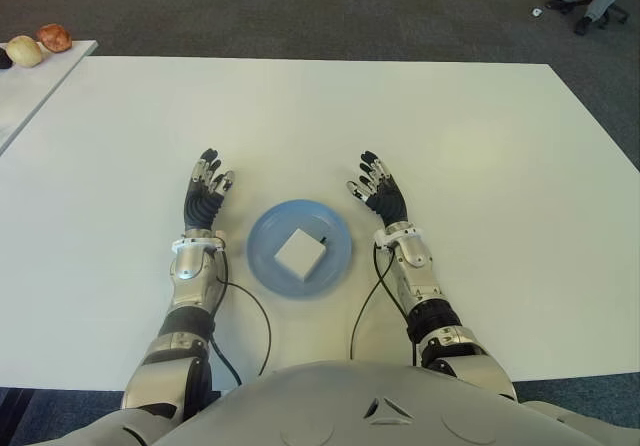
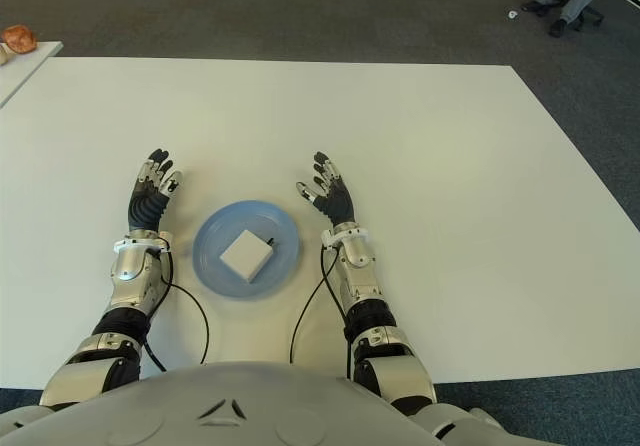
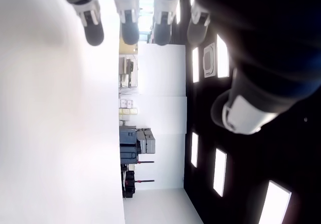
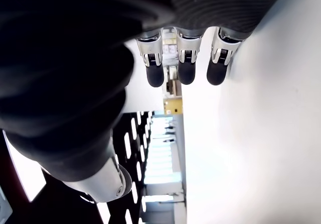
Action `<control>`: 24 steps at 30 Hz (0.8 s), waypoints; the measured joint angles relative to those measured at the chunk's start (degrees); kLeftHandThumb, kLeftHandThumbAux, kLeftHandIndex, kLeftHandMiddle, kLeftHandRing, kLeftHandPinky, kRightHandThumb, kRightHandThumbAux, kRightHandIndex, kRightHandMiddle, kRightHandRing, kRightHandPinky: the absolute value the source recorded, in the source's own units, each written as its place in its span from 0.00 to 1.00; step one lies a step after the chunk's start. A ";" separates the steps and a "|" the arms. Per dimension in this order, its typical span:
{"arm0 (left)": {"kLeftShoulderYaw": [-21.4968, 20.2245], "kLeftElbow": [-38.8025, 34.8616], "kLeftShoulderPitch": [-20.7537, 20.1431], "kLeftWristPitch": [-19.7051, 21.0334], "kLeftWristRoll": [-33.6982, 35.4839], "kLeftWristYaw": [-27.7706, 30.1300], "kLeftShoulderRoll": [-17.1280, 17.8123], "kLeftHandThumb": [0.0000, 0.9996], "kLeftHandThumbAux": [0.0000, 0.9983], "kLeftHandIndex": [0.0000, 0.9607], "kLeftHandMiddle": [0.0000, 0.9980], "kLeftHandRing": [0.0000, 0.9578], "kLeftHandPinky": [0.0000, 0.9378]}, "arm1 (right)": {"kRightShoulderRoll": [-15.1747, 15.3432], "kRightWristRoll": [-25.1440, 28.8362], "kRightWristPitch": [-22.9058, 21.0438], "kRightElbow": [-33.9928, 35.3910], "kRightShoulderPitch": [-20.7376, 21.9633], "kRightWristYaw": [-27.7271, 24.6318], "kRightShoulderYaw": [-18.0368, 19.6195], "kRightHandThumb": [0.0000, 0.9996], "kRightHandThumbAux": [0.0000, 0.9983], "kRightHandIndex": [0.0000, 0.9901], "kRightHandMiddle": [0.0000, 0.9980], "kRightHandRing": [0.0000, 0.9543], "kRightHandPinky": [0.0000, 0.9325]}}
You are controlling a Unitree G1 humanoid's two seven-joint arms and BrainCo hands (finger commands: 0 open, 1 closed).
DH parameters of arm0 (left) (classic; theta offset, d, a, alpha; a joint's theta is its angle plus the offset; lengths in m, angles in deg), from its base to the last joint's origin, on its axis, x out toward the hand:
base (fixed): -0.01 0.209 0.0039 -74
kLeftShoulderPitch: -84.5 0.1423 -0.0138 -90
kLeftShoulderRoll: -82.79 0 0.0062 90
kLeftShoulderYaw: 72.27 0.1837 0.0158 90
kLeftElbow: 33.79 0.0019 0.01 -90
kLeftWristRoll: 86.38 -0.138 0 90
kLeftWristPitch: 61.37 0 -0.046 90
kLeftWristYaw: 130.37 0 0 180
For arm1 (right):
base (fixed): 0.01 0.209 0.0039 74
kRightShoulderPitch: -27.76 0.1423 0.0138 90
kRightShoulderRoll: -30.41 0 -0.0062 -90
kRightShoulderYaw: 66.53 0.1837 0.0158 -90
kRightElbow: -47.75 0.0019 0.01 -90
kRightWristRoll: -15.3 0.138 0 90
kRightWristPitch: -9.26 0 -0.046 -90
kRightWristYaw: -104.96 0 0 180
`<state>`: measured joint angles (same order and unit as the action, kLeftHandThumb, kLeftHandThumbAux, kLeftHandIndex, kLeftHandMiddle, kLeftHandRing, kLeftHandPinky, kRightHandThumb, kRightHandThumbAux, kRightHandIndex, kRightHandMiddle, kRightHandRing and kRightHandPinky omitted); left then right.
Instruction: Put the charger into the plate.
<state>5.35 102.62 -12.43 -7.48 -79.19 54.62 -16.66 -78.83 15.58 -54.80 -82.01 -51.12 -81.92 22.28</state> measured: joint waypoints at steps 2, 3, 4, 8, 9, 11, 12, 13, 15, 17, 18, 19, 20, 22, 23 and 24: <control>0.00 -0.19 0.06 0.33 -0.11 -0.32 0.02 0.00 0.63 0.01 0.03 0.01 0.00 | -0.01 -0.01 -0.11 0.16 -0.12 0.09 -0.05 0.00 0.85 0.02 0.01 0.00 0.02; 0.00 -0.25 0.06 0.48 -0.12 -0.36 0.04 0.00 0.63 0.01 0.03 0.00 0.01 | -0.01 0.00 -0.16 0.22 -0.17 0.12 -0.05 0.00 0.85 0.02 0.01 0.00 0.02; 0.00 -0.31 0.06 0.64 -0.13 -0.37 0.04 0.00 0.63 0.01 0.03 0.00 0.01 | -0.01 0.01 -0.20 0.27 -0.20 0.13 -0.04 0.00 0.85 0.02 0.01 0.00 0.02; 0.00 -0.44 0.06 0.98 -0.09 -0.37 0.04 0.00 0.63 0.01 0.03 0.01 0.03 | -0.08 0.06 -0.27 0.74 -0.61 0.17 -0.04 0.00 0.86 0.02 0.01 0.00 0.03; 0.00 -0.48 0.05 1.07 -0.06 -0.37 0.04 0.00 0.63 0.01 0.04 0.02 0.04 | -0.09 0.07 -0.36 0.99 -0.79 0.21 -0.04 0.00 0.86 0.02 0.01 0.00 0.03; -0.02 -0.56 0.05 1.33 -0.01 -0.37 0.03 0.00 0.63 0.01 0.04 0.02 0.04 | -0.10 0.13 -0.58 1.47 -1.08 0.29 -0.03 0.00 0.86 0.02 0.01 0.00 0.02; -0.02 -0.60 0.05 1.46 0.04 -0.37 0.03 0.00 0.63 0.01 0.04 0.03 0.05 | -0.11 0.19 -0.68 1.59 -1.16 0.35 -0.02 0.00 0.86 0.02 0.01 0.00 0.02; -0.03 -0.65 0.05 1.62 0.09 -0.36 0.04 0.00 0.63 0.01 0.05 0.03 0.05 | -0.11 0.24 -0.84 1.70 -1.20 0.40 -0.01 0.00 0.86 0.02 0.01 0.00 0.02; -0.03 -0.73 0.04 1.86 0.15 -0.37 0.04 0.00 0.63 0.01 0.05 0.03 0.05 | -0.11 0.30 -1.12 1.78 -1.20 0.44 0.00 0.00 0.86 0.02 0.01 0.00 0.02; -0.01 -0.75 0.04 1.95 0.15 -0.37 0.05 0.00 0.63 0.01 0.05 0.04 0.05 | -0.11 0.48 -1.28 1.73 -1.15 0.44 0.06 0.00 0.86 0.02 0.01 0.00 0.01; 0.00 -0.75 0.04 1.97 0.14 -0.37 0.06 0.00 0.63 0.01 0.06 0.04 0.05 | -0.11 0.58 -1.29 1.67 -1.11 0.42 0.08 0.00 0.86 0.02 0.01 0.00 0.01; 0.01 -0.75 0.05 1.97 0.11 -0.37 0.10 0.00 0.63 0.01 0.06 0.04 0.05 | -0.12 0.68 -1.29 1.60 -1.07 0.40 0.09 0.00 0.86 0.02 0.01 0.00 0.01; 0.02 -0.75 0.05 1.97 0.09 -0.37 0.11 0.00 0.62 0.01 0.06 0.04 0.04 | -0.12 0.74 -1.29 1.55 -1.02 0.37 0.09 0.00 0.86 0.02 0.01 0.00 0.01; 0.07 -0.74 0.05 1.97 0.00 -0.36 0.15 0.00 0.62 0.01 0.06 0.04 0.04 | -0.12 0.85 -1.30 1.47 -0.96 0.30 0.08 0.00 0.86 0.02 0.00 0.00 0.01; 0.13 -0.74 0.05 1.97 -0.12 -0.37 0.18 0.00 0.62 0.01 0.06 0.04 0.04 | -0.12 0.89 -1.30 1.45 -0.93 0.22 0.06 0.00 0.86 0.01 0.00 0.00 0.01; 0.19 -0.74 0.05 1.97 -0.23 -0.37 0.23 0.00 0.62 0.01 0.06 0.04 0.04 | -0.12 0.90 -1.30 1.44 -0.92 0.18 0.04 0.00 0.86 0.01 0.00 0.00 0.01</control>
<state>5.54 101.88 -12.38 -5.51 -79.42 54.25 -16.43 -78.95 16.48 -56.09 -80.57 -52.03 -81.74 22.31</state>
